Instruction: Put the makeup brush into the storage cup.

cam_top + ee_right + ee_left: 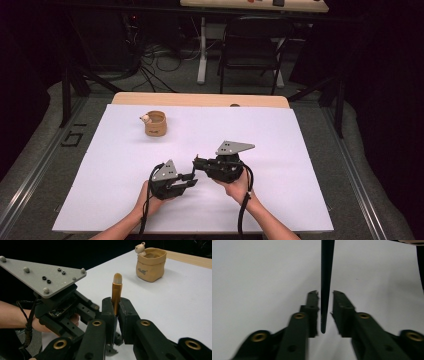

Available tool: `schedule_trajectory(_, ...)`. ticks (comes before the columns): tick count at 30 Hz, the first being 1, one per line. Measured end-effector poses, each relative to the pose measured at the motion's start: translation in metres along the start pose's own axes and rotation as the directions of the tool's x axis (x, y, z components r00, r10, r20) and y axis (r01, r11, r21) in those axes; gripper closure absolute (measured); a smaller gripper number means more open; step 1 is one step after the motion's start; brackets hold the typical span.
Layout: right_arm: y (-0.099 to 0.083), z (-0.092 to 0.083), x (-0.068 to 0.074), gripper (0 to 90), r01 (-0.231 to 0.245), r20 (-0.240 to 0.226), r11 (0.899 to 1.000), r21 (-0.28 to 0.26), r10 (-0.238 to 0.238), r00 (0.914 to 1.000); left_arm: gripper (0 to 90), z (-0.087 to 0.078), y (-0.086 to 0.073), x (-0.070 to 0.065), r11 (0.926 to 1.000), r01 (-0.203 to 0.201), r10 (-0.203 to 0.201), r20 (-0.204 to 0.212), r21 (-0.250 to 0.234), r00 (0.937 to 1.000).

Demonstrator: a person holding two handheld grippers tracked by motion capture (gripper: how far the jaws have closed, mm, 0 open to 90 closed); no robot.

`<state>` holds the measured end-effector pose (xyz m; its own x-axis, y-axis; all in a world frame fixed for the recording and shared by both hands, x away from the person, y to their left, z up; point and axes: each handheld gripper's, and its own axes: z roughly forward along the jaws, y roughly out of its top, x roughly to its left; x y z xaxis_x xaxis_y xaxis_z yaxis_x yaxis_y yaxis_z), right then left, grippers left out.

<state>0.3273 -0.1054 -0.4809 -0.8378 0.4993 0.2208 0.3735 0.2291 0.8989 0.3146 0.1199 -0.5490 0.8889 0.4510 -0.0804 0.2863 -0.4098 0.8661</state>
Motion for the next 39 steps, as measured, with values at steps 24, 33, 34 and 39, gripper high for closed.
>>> schedule_trajectory(24,0.000,0.008,0.008,83.7,0.065,0.024,0.997,0.042,-0.066,0.9976,14.0,-0.008,0.010,-0.001,0.9944,0.041,-0.048,-0.076,-0.098,0.9959)
schedule_trajectory(33,-0.001,0.008,0.008,83.7,0.076,0.034,0.996,0.042,-0.078,0.9964,53.7,-0.012,0.011,-0.001,0.9882,0.042,-0.050,-0.050,-0.147,0.9975)
schedule_trajectory(34,-0.001,0.008,0.008,83.7,0.079,0.035,0.996,0.043,-0.080,0.9962,56.8,-0.012,0.011,-0.001,0.9872,0.042,-0.049,-0.041,-0.154,0.9979)
schedule_trajectory(39,-0.001,0.008,0.008,83.7,0.085,0.039,0.995,0.047,-0.087,0.9954,68.3,-0.014,0.011,-0.001,0.9850,0.036,-0.043,-0.038,-0.169,0.9984)
